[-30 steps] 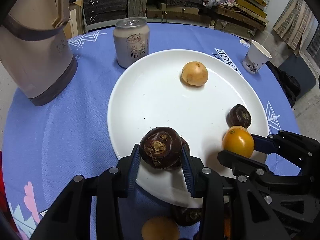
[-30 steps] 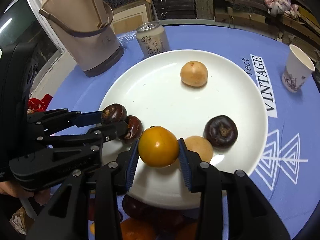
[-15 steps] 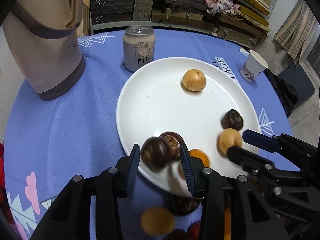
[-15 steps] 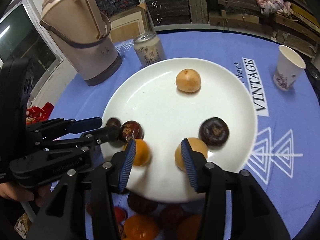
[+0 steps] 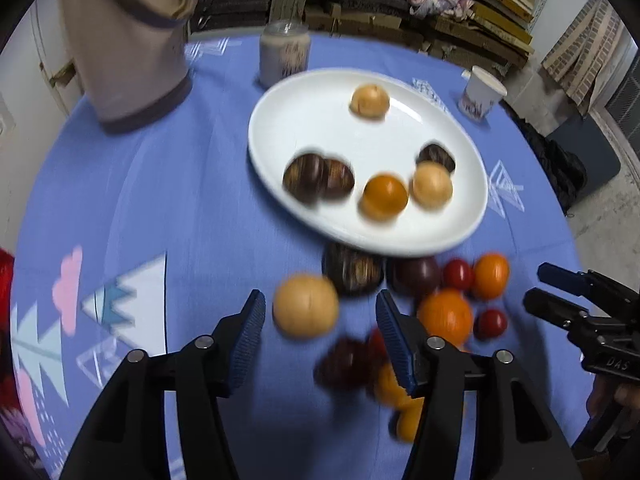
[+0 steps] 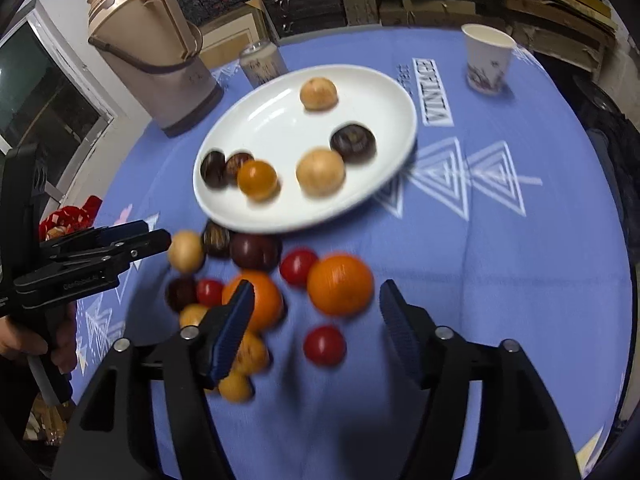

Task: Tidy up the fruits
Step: 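Grasp an orange mandarin with the right tool while the left tool grasps a tan pear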

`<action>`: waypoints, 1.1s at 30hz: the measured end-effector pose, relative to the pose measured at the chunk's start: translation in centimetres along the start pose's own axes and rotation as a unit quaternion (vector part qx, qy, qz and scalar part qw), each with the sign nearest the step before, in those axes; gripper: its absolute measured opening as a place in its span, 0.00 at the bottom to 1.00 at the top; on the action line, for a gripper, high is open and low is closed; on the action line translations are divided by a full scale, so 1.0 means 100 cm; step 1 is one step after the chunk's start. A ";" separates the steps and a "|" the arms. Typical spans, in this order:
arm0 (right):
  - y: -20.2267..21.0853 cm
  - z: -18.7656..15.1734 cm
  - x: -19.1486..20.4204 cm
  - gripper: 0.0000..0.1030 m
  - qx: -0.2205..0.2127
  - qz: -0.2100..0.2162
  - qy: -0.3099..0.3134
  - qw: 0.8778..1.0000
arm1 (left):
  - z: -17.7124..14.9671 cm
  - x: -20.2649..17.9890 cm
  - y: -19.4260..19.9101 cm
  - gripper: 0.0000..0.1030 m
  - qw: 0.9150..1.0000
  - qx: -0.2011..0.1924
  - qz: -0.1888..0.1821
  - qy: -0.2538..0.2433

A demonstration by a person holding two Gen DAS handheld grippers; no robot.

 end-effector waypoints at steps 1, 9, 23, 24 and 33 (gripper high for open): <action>0.001 -0.006 -0.001 0.65 0.002 -0.003 0.000 1.000 | -0.006 -0.001 0.000 0.57 1.000 0.006 -0.001 0.001; 0.003 -0.041 0.002 0.66 0.024 -0.012 0.005 1.000 | -0.041 -0.007 0.000 0.62 1.000 0.031 0.004 -0.002; 0.001 -0.025 -0.002 0.82 -0.010 -0.032 -0.015 0.999 | -0.051 -0.018 -0.001 0.79 0.999 0.049 -0.003 -0.009; -0.002 -0.019 -0.003 0.82 -0.012 -0.034 -0.017 0.999 | -0.051 -0.017 -0.001 0.79 0.999 0.051 -0.002 -0.007; -0.048 0.009 -0.004 0.49 0.022 -0.054 0.010 0.998 | -0.046 0.002 -0.006 0.79 0.998 0.054 0.012 0.019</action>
Point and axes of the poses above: each gripper's, at about its wrist camera, not at the fingertips, and y roughly against the way its jaws point, x to its left, z to its top, the point moved 1 cm from there along -y, roughly the way its jaws point, and after that the axes turned 10 degrees about -y, right-handed, at the moved point
